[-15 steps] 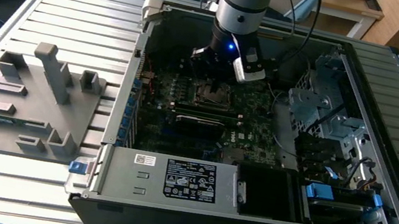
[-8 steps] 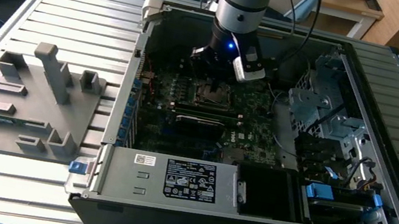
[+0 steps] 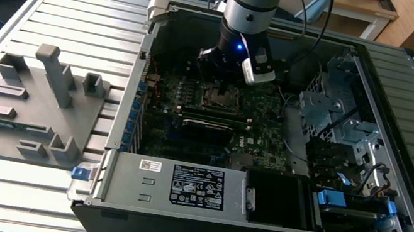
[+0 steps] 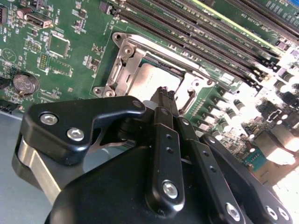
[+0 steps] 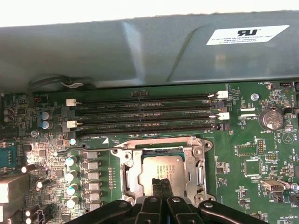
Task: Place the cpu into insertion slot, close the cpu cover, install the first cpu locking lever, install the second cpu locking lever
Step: 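Install the first cpu locking lever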
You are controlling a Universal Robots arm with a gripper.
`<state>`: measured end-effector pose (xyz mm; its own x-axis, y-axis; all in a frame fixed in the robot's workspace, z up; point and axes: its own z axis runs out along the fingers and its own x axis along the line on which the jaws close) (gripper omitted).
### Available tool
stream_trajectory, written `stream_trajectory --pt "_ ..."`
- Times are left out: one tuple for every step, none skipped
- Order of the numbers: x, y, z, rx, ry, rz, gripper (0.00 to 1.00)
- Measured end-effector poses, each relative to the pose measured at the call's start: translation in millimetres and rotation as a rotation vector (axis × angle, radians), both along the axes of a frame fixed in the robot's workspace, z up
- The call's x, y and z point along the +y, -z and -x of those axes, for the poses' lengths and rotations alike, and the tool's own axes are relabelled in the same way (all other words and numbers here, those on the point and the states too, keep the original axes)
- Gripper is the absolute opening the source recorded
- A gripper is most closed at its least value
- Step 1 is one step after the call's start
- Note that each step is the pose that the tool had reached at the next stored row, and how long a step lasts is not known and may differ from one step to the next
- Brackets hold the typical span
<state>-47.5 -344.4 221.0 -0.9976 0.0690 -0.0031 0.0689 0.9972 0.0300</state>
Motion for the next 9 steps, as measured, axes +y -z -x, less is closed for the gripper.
stream_trajectory --pt "0.0 0.0 0.4 0.0001 0.0 0.0001 0.1" --pt "0.0 -0.1 1.0 0.0001 0.0 0.0002 0.1" --pt "0.0 0.0 1.5 0.0001 0.0 0.0001 0.1" --pt "0.0 0.0 2.1 0.0001 0.0 0.0001 0.1" --pt "0.0 0.0 2.6 0.0 0.0 0.0 0.1" --pt "0.0 0.0 2.9 0.0 0.0 0.0 0.1" --pt "0.0 0.0 2.9 0.0001 0.0 0.0001 0.1" --pt "0.0 0.0 2.9 0.0 0.0 0.0 0.1" --pt "0.0 -0.1 3.0 0.0001 0.0 0.0001 0.1"
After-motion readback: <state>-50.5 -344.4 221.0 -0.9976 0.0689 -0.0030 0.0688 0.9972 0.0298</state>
